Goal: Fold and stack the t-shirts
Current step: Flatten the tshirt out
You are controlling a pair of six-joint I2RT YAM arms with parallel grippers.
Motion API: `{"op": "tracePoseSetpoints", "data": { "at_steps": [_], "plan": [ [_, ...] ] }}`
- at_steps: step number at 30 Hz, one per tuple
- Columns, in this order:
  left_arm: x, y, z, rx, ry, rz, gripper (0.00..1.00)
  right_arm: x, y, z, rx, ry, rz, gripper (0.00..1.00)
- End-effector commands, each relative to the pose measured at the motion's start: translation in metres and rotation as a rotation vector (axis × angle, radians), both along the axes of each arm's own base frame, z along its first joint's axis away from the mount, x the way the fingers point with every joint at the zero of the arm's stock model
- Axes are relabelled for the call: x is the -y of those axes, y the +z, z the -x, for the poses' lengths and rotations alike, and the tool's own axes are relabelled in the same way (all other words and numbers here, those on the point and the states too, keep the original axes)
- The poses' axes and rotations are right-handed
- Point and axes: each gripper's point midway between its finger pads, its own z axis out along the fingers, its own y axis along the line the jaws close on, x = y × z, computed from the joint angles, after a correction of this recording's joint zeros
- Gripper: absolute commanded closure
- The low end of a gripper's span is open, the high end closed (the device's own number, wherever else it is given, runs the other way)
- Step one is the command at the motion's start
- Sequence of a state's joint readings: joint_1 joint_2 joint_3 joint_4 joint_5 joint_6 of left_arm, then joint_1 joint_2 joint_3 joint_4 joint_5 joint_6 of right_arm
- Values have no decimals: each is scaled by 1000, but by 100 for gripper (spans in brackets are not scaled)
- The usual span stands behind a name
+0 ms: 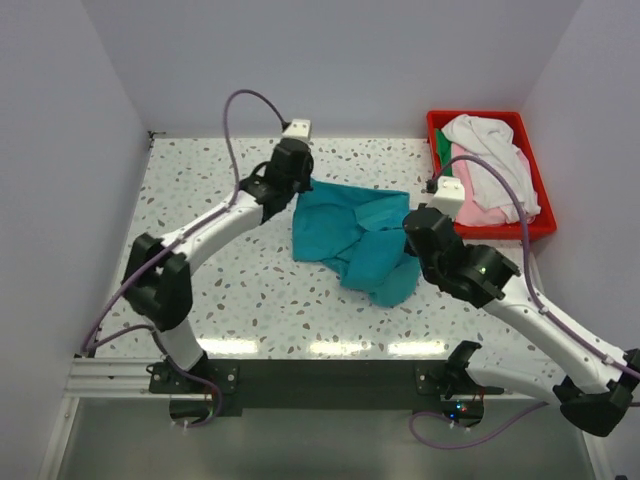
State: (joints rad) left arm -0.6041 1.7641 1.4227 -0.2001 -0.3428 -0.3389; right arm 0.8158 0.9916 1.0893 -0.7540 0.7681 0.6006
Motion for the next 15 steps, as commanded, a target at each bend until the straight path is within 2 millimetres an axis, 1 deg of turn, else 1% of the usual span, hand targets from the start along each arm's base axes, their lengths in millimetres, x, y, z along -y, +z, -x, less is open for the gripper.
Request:
{"op": "tracePoseSetpoints", "data": {
  "at_steps": [1, 2, 3, 4, 5, 6, 7, 8, 9, 10, 11, 12, 13, 14, 15],
  "plan": [
    [-34, 135, 13, 232, 92, 118, 100, 28, 76, 4, 172, -60, -38, 100],
    [-41, 151, 20, 257, 101, 128, 100, 32, 88, 6, 198, -62, -51, 100],
    [-54, 177, 33, 300, 119, 145, 100, 34, 98, 8, 218, -57, -61, 100],
    [-61, 192, 40, 325, 128, 158, 100, 39, 110, 11, 241, -51, -62, 100],
    [-68, 208, 48, 353, 136, 169, 100, 45, 131, 17, 288, -47, -101, 100],
    [-82, 232, 63, 396, 157, 192, 100, 47, 141, 20, 312, -34, -120, 100],
    [-90, 244, 71, 419, 169, 202, 100, 51, 153, 24, 341, -14, -115, 100],
    [-99, 256, 80, 439, 179, 208, 100, 57, 169, 30, 390, -9, -147, 100],
    [-112, 276, 96, 481, 197, 234, 100, 61, 177, 34, 413, -3, -158, 100],
    [-120, 290, 105, 507, 205, 250, 100, 65, 188, 38, 442, 8, -154, 100],
    [-132, 303, 119, 534, 219, 266, 100, 71, 199, 44, 477, 12, -179, 100],
    [-138, 312, 127, 551, 224, 279, 100, 74, 206, 47, 496, 16, -189, 100],
    [-144, 323, 135, 574, 231, 293, 100, 77, 217, 51, 525, 24, -202, 100],
    [-150, 328, 141, 584, 242, 298, 100, 80, 223, 54, 541, 26, -209, 100],
    [-158, 337, 150, 607, 250, 314, 100, 84, 229, 57, 560, 26, -219, 100]
  ]
}}
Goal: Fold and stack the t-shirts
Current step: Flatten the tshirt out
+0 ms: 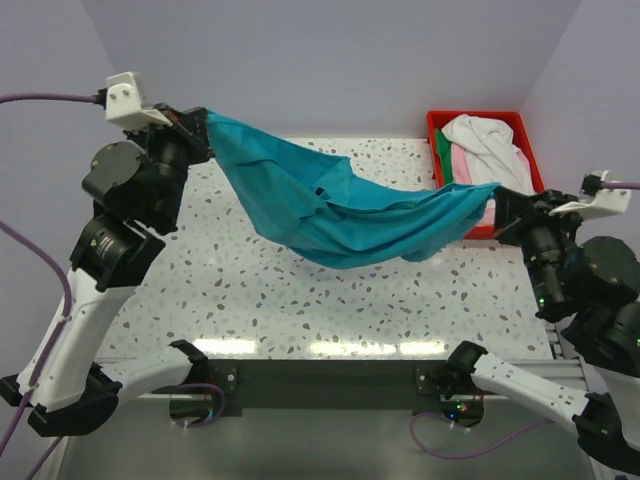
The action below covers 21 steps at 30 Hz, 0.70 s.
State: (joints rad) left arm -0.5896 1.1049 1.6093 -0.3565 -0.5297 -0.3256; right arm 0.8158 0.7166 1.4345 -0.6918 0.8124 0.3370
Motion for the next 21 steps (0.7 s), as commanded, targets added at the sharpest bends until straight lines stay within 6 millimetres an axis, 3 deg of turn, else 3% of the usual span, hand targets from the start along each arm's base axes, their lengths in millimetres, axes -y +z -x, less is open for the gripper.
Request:
{"op": "tracePoseSetpoints", "data": {
  "at_steps": [1, 4, 7, 9, 10, 12, 13, 15, 16, 17, 18, 19, 20, 21],
  "plan": [
    [-26, 17, 20, 20, 64, -1, 100, 11, 37, 7, 105, 1, 8, 100],
    [-36, 24, 25, 35, 102, 5, 100, 17, 51, 7, 142, -28, 11, 100],
    [-41, 15, 14, 10, 165, -16, 100, 16, 54, -7, 152, -98, 56, 100],
    [-39, 4, -4, -23, 193, -49, 100, 14, 49, -18, 131, -146, 96, 100],
    [-49, -2, -15, -39, 227, -53, 100, 2, 41, -31, 106, -154, 137, 100],
    [-43, -22, -42, -81, 192, -46, 100, -10, 30, -43, 81, -154, 165, 100],
    [-54, -37, -57, -114, 223, -51, 100, -19, 20, -51, 64, -153, 177, 100],
    [-49, -71, -92, -186, 189, -47, 100, -35, -6, -71, 4, -161, 233, 100],
    [-64, -90, -107, -227, 210, -42, 100, -42, -25, -80, -40, -158, 249, 100],
    [-57, -121, -132, -293, 166, -28, 100, -53, -48, -95, -95, -157, 284, 100],
    [-58, -137, -146, -323, 155, -27, 100, -45, -65, -108, -144, -189, 290, 100],
    [-65, -156, -160, -357, 162, -28, 100, -53, -96, -121, -219, -144, 267, 100],
    [-61, -170, -174, -379, 133, -25, 96, -54, -116, -131, -266, -133, 255, 100],
    [-60, -212, -196, -465, 120, -42, 76, -44, -149, -152, -347, -169, 265, 100]
  ]
}}
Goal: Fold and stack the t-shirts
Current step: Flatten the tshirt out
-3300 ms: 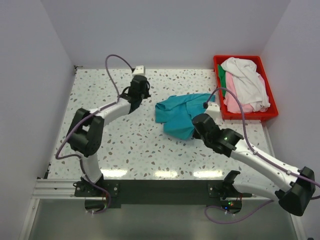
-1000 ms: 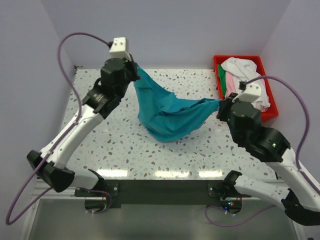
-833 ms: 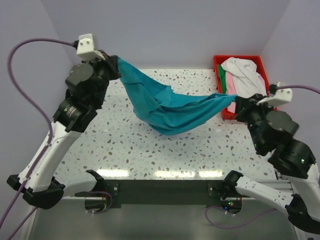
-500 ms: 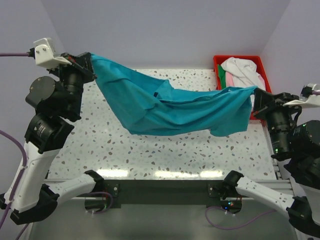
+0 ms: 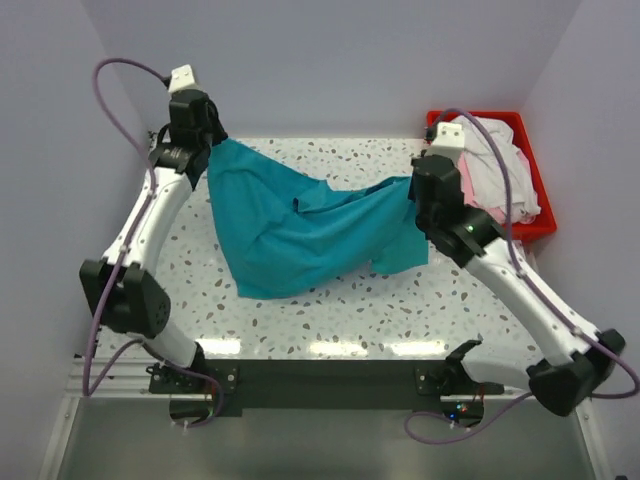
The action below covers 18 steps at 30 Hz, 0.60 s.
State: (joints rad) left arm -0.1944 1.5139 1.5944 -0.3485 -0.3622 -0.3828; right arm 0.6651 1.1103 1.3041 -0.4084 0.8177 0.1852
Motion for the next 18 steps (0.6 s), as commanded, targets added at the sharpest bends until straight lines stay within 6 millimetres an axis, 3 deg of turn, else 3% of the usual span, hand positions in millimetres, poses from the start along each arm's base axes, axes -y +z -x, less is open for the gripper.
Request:
{"op": "tracePoseSetpoints", "data": {
  "at_steps": [1, 2, 3, 4, 6, 7, 8, 9, 10, 11, 12, 13, 14, 15, 17, 18],
  "plan": [
    [10, -54, -51, -84, -94, 82, 60, 2, -88, -41, -203, -17, -89, 95],
    [13, -89, -64, -170, -104, 78, 51, 3, -106, -51, -247, -20, -97, 86],
    [13, -93, -68, -183, -105, 83, 41, 10, -142, -67, -341, -54, -84, 80],
    [15, -92, -70, -183, -107, 90, 34, 7, -150, -72, -378, -49, -96, 61],
    [18, -77, -64, -141, -107, 132, 20, 5, -169, -79, -435, -43, -105, 42],
    [19, -84, -56, -156, -100, 146, 19, 4, -174, -80, -449, -46, -110, 26],
    [14, -71, -41, -141, -56, 185, 19, 4, -175, -79, -451, -46, -117, 21],
    [12, -73, -30, -149, -30, 208, 19, 5, -176, -77, -452, -51, -123, 17],
    [15, -102, -10, -210, -10, 217, 19, 8, -178, -72, -465, -59, -122, 15],
    [8, -84, 11, -151, 51, 264, 18, 10, -179, -67, -476, -69, -124, 14],
    [6, -93, 28, -159, 81, 294, 19, 10, -180, -63, -481, -70, -127, 14],
    [11, -134, 52, -223, 111, 339, 22, 15, -184, -52, -491, -82, -136, 14],
    [10, -124, 75, -176, 125, 369, 23, 17, -187, -46, -495, -83, -140, 14],
    [8, -167, 102, -252, 163, 370, 28, 21, -203, -33, -527, -91, -143, 14],
    [23, -177, 135, -245, 154, 423, 34, 23, -204, -19, -512, -85, -173, 15],
    [28, -191, 149, -275, 163, 428, 36, 24, -224, -5, -553, -83, -183, 16]
  ]
}}
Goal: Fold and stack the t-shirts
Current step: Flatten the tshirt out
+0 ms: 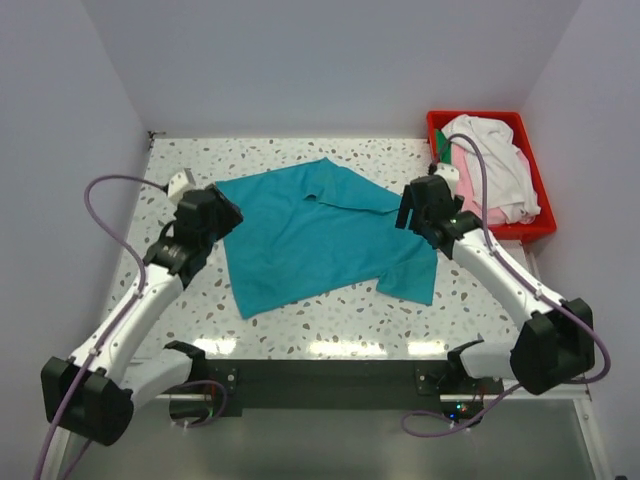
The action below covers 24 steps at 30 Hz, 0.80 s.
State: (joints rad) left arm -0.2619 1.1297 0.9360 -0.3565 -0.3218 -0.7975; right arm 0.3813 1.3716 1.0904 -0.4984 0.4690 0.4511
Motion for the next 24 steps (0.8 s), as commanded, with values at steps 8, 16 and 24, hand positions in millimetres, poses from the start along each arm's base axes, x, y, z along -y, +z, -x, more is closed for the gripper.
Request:
{"op": "tracePoseSetpoints", "data": {
  "at_steps": [8, 16, 24],
  "plan": [
    [29, -145, 138, -306, 133, 149, 46, 4, -62, 64, -92, -38, -124, 20],
    [40, -168, 168, -405, 125, 134, 51, 15, -81, 82, -110, -79, -118, 21],
    [37, -179, 174, -436, 142, 95, 54, 15, -93, 84, -141, -89, -114, 22]
  ]
}}
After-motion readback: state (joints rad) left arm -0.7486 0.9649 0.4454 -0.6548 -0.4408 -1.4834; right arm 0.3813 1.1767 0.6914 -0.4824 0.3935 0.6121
